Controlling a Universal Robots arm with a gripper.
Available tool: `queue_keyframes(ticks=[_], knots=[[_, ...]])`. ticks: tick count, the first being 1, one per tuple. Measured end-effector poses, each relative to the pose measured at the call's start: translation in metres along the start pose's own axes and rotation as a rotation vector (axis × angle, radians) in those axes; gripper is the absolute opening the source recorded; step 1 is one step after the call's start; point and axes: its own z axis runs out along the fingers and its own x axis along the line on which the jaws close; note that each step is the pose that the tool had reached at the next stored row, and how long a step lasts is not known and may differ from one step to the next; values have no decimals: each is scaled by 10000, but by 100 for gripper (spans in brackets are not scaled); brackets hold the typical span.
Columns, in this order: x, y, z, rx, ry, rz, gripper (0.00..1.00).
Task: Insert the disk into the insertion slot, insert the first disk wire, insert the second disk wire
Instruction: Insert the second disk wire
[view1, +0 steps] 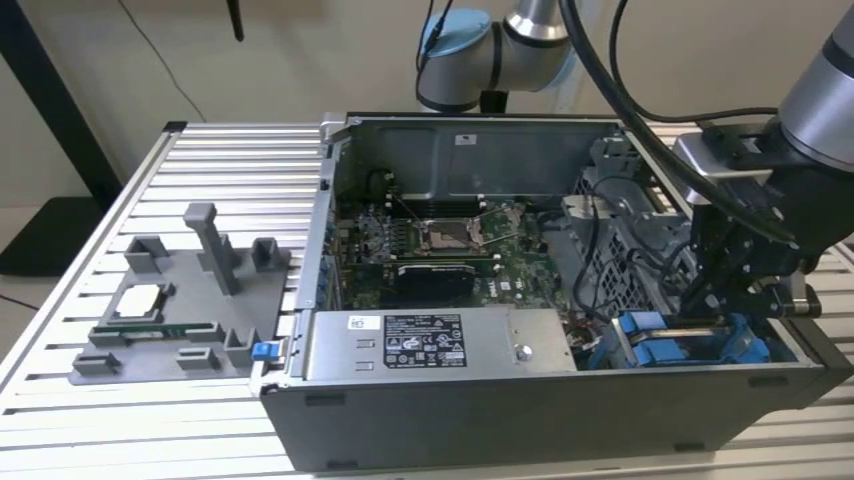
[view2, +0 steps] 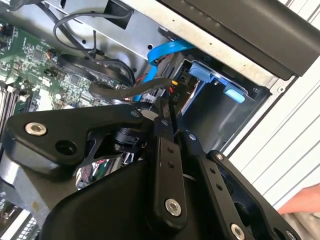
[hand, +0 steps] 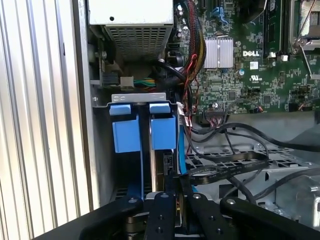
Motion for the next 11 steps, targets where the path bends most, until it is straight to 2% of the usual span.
queue_keyframes(ticks=[6, 11], knots=[[0, -4, 2, -5, 15, -1, 0], [5, -2, 51, 2, 40, 1, 0]])
